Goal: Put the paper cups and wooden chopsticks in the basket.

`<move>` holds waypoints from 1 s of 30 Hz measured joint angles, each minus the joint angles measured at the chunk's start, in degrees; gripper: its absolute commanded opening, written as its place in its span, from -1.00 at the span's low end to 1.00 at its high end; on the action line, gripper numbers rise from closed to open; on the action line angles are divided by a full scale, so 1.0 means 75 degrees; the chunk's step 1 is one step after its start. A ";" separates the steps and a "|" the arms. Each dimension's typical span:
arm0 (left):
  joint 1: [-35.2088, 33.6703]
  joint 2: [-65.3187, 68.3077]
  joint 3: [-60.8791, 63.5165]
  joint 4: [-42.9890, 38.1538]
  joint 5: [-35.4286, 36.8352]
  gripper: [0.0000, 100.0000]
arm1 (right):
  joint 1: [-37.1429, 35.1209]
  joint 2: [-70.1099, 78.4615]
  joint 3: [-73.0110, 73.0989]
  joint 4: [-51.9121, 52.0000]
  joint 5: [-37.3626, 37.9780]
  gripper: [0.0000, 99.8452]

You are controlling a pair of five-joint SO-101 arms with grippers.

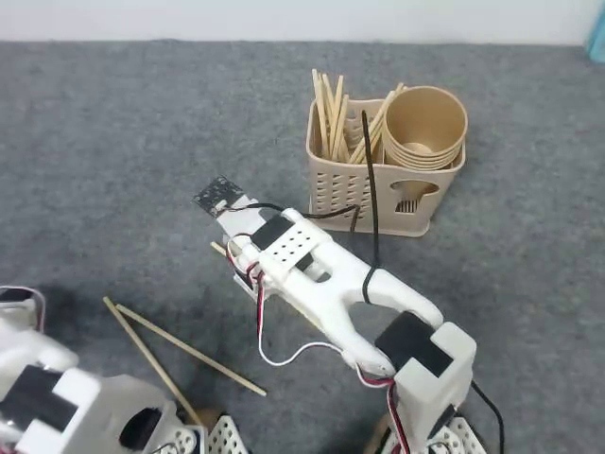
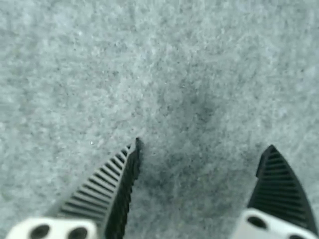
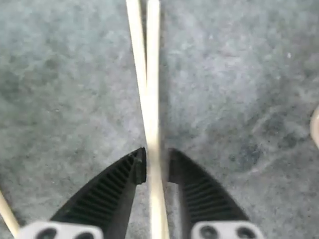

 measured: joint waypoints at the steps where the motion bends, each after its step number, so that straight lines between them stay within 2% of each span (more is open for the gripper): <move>1: 0.0000 0.0000 0.0000 0.0000 0.0000 -0.27 | -0.0012 0.0000 0.0000 -0.0023 0.0000 -0.62; 8: 0.0000 0.0000 0.0000 0.0000 0.0000 -0.27 | -0.0012 0.0000 -0.0012 -0.0188 0.0000 -0.62; 18: 0.0000 0.0000 0.0000 0.0000 0.0000 -0.27 | 0.0129 0.0000 0.0023 -0.2157 0.0000 -0.62; 25: 0.0000 0.0000 0.0000 0.0000 0.0000 -0.27 | -0.0105 0.0000 0.0023 -0.2497 0.0000 -0.62; 30: 0.0000 0.0000 0.0000 0.0000 0.0000 -0.27 | -0.0152 0.0234 0.0023 -0.3223 0.0000 -0.62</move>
